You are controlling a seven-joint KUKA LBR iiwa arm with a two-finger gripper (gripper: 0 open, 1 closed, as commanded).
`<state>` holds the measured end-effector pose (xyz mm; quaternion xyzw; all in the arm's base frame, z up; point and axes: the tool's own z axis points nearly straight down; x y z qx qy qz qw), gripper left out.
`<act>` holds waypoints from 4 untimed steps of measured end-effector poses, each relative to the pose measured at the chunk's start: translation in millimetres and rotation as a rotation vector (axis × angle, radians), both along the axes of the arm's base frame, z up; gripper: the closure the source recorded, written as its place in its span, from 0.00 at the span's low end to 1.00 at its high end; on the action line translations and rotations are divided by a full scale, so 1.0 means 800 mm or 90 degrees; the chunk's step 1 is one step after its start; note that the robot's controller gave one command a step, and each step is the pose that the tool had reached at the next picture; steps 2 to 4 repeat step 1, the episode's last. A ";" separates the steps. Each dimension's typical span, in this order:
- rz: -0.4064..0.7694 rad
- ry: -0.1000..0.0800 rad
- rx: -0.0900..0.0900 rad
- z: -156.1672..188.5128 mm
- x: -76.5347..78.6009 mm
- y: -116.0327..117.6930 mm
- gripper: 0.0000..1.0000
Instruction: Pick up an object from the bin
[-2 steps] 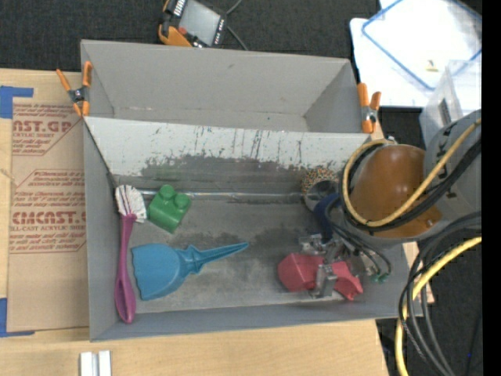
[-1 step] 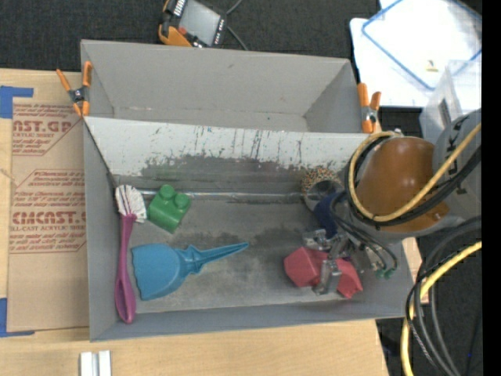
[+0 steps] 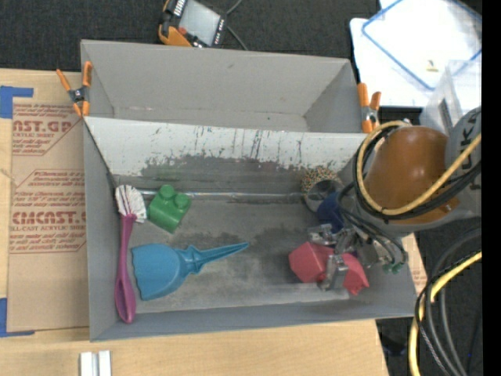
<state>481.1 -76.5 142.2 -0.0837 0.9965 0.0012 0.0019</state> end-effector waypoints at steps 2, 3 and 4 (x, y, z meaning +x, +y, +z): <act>0.000 -0.001 0.000 0.041 0.001 0.000 1.00; 0.000 -0.001 0.000 0.041 0.001 0.000 1.00; 0.000 -0.001 0.000 0.041 0.001 0.000 1.00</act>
Offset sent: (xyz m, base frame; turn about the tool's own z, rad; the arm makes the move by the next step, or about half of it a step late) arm 0.0004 0.0001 0.0300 -0.0002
